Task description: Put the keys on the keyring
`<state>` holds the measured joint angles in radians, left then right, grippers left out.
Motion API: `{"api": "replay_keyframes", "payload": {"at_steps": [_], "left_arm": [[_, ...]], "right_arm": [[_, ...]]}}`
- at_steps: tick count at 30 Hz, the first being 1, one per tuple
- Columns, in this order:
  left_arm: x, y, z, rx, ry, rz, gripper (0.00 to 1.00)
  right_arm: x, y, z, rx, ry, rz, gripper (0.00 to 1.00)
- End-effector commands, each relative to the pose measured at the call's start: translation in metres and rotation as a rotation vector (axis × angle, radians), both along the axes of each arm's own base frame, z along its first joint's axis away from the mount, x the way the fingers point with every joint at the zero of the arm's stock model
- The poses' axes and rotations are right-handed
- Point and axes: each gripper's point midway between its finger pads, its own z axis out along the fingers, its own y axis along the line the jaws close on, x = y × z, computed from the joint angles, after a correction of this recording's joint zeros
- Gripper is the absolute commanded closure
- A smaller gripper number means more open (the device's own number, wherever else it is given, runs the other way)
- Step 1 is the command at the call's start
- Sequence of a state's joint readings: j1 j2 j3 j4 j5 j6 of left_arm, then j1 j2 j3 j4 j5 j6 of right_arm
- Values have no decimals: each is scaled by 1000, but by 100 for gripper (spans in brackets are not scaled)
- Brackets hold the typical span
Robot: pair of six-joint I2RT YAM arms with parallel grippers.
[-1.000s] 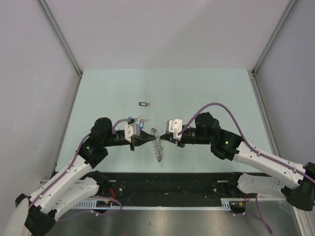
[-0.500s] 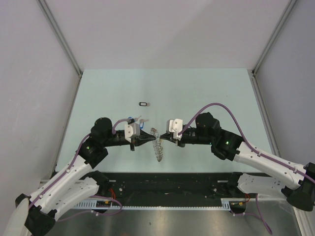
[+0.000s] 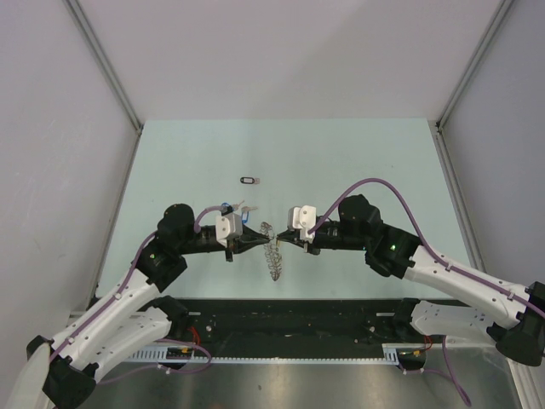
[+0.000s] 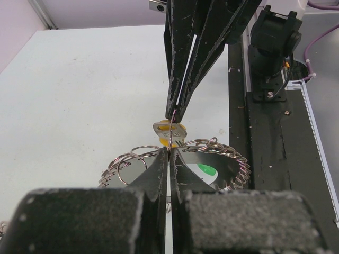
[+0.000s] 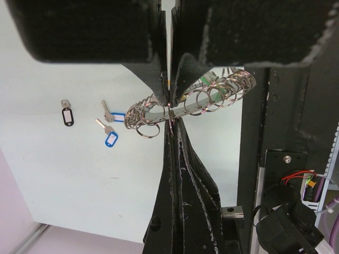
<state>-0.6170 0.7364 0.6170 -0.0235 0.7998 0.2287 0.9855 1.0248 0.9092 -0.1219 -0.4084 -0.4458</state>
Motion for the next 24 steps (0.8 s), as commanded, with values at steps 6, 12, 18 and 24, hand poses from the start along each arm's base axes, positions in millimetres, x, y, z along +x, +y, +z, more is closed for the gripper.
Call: {"api": "replay_keyframes", "payload": {"at_steps": [6, 12, 18, 24], "left_arm": [[-4, -2, 21, -53, -87, -31, 99], [-4, -3, 20, -52, -87, -35, 100], [-5, -3, 21, -54, -85, -40, 100], [-6, -3, 21, -54, -81, -47, 100]], "right_arm": [[1, 6, 24, 61, -35, 18, 100], [0, 7, 22, 58, -31, 24, 100], [-1, 8, 23, 61, -30, 30, 100], [-2, 10, 22, 60, -24, 40, 100]]}}
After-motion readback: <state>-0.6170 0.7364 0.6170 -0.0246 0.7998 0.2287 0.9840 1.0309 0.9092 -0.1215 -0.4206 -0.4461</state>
